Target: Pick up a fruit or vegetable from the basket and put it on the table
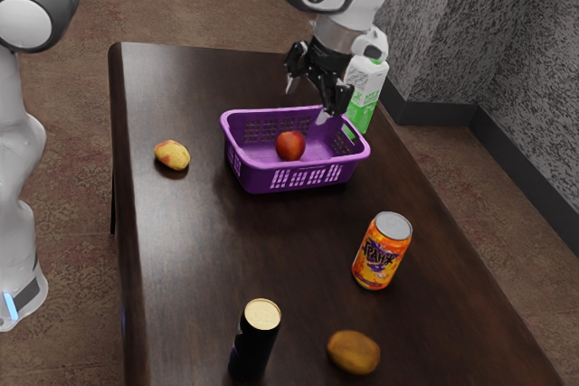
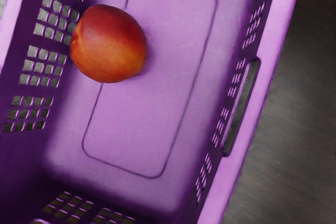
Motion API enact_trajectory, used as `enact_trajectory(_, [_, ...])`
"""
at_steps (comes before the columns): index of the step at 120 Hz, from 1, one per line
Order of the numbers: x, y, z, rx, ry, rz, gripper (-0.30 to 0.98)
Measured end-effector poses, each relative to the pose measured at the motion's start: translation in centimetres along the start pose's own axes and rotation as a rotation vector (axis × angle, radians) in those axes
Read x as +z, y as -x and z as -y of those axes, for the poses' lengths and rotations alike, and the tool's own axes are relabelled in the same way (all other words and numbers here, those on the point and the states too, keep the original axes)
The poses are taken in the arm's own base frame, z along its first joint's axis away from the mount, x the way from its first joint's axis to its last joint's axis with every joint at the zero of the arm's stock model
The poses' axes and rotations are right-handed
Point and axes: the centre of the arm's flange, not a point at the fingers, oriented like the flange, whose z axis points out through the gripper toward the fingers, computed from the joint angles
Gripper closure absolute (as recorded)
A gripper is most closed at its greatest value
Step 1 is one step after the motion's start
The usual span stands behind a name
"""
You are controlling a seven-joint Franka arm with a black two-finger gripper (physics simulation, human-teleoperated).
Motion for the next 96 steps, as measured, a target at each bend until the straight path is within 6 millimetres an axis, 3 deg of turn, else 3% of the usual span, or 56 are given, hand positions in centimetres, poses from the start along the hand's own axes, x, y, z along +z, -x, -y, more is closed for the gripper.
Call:
enact_trajectory(35, [-1.8, 3.2, -6.1, 0.15, 0.043, -0.054, 0.0])
enact_trajectory(54, [-3.1, 5.6, -8.9, -0.002, 0.14, 0.017, 0.0])
enact_trajectory(67, [-2.4, 5.2, -10.4, -0.189, 0.111, 0.03, 0.0])
enact_trajectory(81, [-2.3, 3.5, -8.7, -0.407, 0.105, 0.02, 0.0])
enact_trajectory(96, [-1.2, -0.5, -3.1, -0.683, 0.093, 0.029, 0.0])
